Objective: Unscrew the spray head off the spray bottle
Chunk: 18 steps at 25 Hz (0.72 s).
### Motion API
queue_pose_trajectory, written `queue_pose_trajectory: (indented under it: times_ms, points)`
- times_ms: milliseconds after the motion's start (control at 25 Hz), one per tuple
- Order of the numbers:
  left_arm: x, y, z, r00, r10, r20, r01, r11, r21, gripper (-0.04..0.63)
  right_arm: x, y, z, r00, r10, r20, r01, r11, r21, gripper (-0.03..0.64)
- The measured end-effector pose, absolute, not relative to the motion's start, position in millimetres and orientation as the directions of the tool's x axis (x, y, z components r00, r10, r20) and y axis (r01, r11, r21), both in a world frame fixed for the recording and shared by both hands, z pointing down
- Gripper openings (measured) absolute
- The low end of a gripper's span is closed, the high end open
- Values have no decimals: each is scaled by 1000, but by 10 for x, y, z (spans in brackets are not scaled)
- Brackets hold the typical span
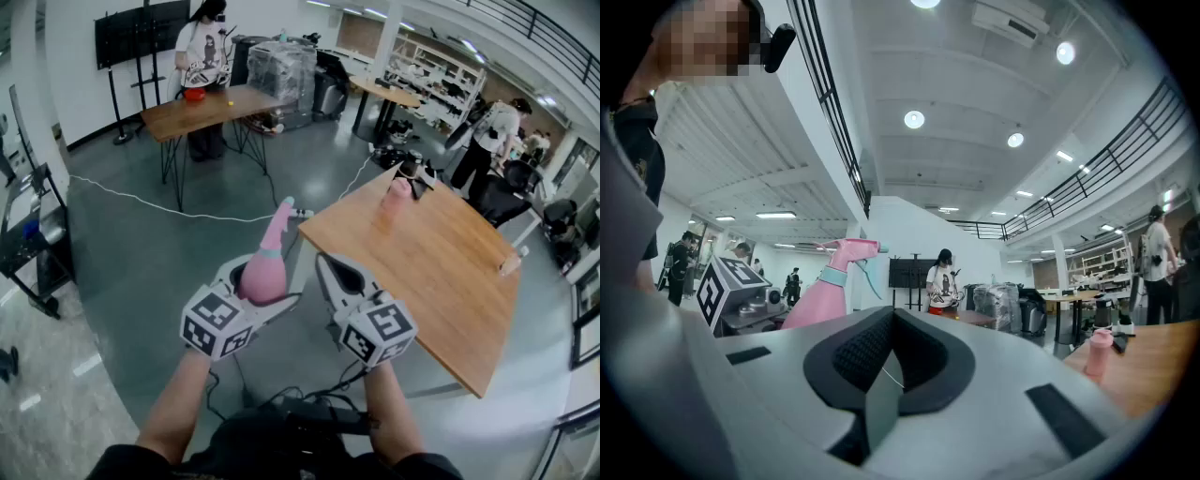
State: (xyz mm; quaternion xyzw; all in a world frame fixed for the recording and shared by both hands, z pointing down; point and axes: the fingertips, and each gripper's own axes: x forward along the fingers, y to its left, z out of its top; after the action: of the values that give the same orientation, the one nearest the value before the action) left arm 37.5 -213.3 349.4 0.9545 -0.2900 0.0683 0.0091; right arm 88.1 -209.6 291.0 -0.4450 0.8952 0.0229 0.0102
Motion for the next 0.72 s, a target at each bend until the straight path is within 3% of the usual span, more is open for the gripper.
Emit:
queue_pose_trajectory:
  times_ms: [720]
  points:
    - [515, -2095, 3530, 844, -516, 146, -518, -855, -28, 442, 918, -2065, 2878, -587, -808, -55, -810, 586, 22, 11]
